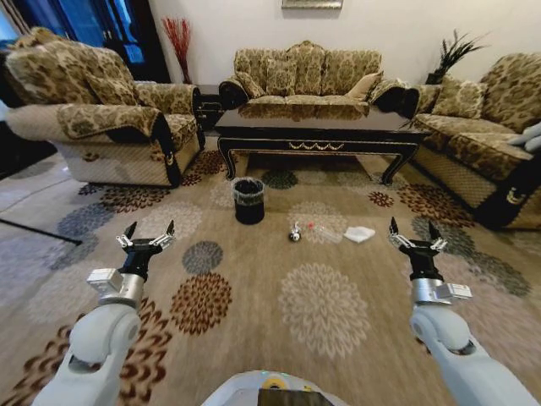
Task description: Move to the front of the table and pick up the trash from the floor, then place it into the trash bin.
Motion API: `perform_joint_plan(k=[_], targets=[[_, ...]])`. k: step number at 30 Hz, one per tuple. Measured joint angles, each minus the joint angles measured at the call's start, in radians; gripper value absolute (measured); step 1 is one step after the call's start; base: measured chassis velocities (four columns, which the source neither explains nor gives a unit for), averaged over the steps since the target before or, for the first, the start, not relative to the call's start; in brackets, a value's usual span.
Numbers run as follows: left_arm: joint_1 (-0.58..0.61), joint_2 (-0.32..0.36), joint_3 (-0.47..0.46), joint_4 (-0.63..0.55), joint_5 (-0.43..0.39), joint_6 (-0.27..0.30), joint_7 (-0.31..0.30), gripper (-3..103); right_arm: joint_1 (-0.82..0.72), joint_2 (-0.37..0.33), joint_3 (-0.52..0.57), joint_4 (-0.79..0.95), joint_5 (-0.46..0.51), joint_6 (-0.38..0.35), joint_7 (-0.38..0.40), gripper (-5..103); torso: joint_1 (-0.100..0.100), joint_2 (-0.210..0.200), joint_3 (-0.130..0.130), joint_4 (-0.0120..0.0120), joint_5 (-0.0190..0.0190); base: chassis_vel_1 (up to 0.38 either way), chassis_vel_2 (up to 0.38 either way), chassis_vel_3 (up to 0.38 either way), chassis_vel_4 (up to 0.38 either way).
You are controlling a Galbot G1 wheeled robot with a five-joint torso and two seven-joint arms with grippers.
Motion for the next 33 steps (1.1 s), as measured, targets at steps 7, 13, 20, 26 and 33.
perform_joint_plan(k=[7,13,20,26,33], targets=[[-0.008,0.010,0.002,0.017,-0.004,-0.001,0.001,100,0.015,0.004,-0.013,-0.018,-0.003,0.001,0.001,100,0.000,0.001,0.000,0.0000,-0.0008,-0.347,0.331,0.331,-0.341],[-0.015,0.019,0.004,0.024,-0.013,-0.002,0.002,100,0.023,0.009,-0.023,-0.037,-0.010,0.005,0.002,100,0.000,0.001,0.001,0.0001,0.0004,-0.363,0.363,0.371,-0.358],[-0.020,0.025,0.005,0.024,-0.021,-0.002,0.002,100,0.027,0.013,-0.026,-0.048,-0.012,0.012,0.003,100,0.000,0.001,0.001,0.0001,0.0007,-0.348,0.351,0.352,-0.351],[-0.015,0.017,0.015,0.022,-0.013,-0.002,0.002,100,0.027,0.018,-0.029,-0.048,0.003,0.019,0.020,100,0.000,0.002,0.001,0.0001,0.0012,-0.357,0.359,0.364,-0.368],[-0.014,0.012,0.026,0.016,-0.011,-0.002,-0.005,100,0.031,0.020,-0.029,-0.044,0.006,0.021,0.034,100,0.001,0.001,0.002,0.0001,0.0008,-0.287,0.275,0.252,-0.288]])
